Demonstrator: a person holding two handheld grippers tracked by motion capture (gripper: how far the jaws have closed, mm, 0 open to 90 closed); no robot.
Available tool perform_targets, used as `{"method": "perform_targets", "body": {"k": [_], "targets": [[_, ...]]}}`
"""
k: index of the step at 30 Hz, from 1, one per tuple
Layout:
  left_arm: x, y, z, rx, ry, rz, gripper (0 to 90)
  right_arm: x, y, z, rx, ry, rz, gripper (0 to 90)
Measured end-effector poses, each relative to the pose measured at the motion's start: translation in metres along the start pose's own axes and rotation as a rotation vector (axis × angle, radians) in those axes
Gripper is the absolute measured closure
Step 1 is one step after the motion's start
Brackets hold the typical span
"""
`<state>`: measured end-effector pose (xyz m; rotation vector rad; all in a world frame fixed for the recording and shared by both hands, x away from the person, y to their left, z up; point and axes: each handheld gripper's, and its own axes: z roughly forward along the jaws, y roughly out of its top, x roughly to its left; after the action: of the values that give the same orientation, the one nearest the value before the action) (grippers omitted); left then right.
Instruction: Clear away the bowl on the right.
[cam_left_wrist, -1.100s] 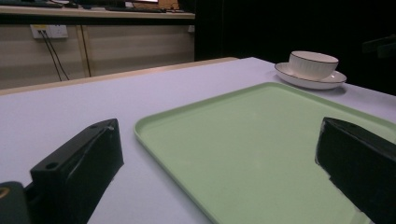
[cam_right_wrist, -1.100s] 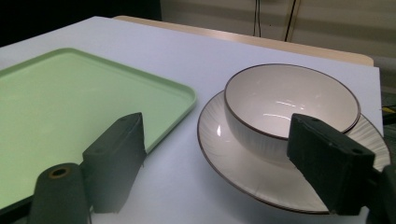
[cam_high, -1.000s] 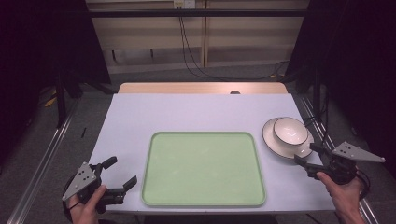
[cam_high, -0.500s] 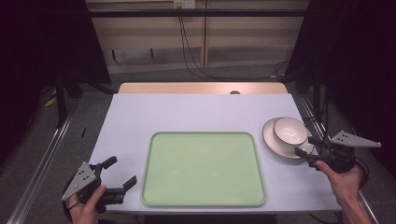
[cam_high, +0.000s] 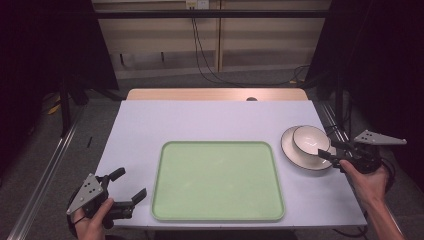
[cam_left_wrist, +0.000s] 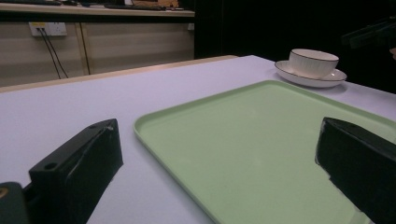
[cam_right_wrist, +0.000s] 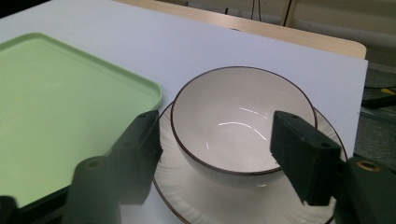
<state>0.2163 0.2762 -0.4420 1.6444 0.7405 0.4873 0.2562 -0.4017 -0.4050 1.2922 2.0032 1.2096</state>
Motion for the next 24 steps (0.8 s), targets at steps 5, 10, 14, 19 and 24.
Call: {"method": "perform_targets", "body": {"k": [5, 10, 14, 19, 24], "targets": [[0.000, 0.000, 0.001, 0.001, 0.001, 0.000, 0.6, -0.004, 0.007, 0.005, 0.024, -0.012, -0.007, 31.1], [0.000, 0.000, 0.001, 0.002, 0.001, 0.001, 0.6, -0.011, 0.011, 0.010, 0.034, -0.028, 0.001, 28.7], [0.001, 0.000, 0.001, 0.001, -0.007, -0.002, 0.6, -0.013, 0.014, 0.014, 0.061, -0.031, -0.001, 25.3], [0.000, -0.001, 0.001, 0.005, -0.007, -0.001, 0.6, -0.019, 0.024, 0.021, 0.084, -0.022, -0.003, 27.6], [0.001, -0.001, 0.002, 0.010, -0.008, 0.004, 0.6, -0.024, 0.028, 0.027, 0.127, -0.038, -0.010, 21.4]]}}
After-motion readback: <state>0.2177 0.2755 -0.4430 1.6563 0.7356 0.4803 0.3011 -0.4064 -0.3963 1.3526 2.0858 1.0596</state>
